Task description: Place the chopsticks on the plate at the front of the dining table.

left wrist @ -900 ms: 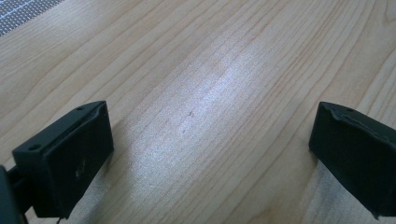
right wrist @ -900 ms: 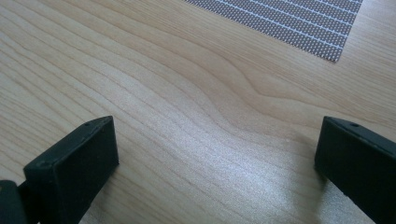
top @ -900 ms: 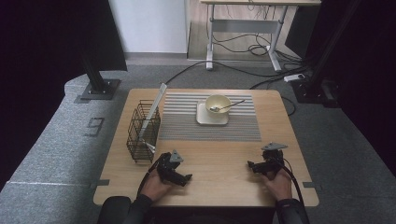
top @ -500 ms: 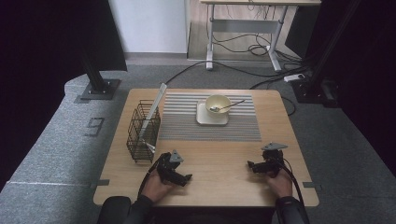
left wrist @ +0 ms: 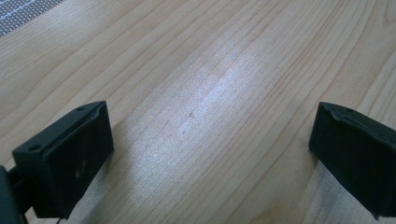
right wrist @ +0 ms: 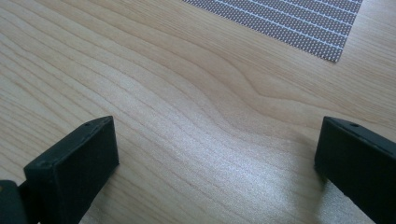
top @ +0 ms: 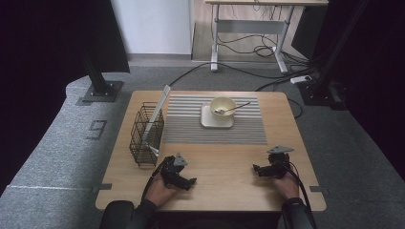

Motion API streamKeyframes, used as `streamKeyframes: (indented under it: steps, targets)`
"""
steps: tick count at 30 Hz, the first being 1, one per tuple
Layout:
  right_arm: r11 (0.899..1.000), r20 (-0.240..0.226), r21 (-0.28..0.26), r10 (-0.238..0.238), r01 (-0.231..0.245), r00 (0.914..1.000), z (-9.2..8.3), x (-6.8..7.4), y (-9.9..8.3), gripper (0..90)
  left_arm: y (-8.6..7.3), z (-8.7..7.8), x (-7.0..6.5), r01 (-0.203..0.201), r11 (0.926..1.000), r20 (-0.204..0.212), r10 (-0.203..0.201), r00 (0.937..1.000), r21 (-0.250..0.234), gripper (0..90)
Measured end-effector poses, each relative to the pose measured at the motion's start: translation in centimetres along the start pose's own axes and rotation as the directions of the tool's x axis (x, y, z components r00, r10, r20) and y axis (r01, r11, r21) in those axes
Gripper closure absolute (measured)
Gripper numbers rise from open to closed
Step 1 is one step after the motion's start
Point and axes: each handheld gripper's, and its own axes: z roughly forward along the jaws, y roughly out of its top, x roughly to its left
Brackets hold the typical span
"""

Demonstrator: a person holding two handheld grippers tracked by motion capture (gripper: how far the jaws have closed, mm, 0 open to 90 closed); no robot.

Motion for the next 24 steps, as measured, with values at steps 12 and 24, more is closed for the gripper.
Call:
streamKeyframes:
  steps: [12, 24]
  targets:
    - [1.0, -0.026, -0.003, 0.0, 0.0, 0.9997, -0.6, 0.7, 0.1, 0.0, 0.0, 0.0, 0.0, 0.001, 1.0, 0.0, -0.001, 1.0, 0.0, 0.0]
    - [0.999, -0.11, -0.006, -0.053, 0.053, 0.9925, -1.3, 3.1, 1.9, 0.0, 0.0, 0.0, 0.0, 0.001, 1.0, 0.0, -0.001, 1.0, 0.0, 0.0]
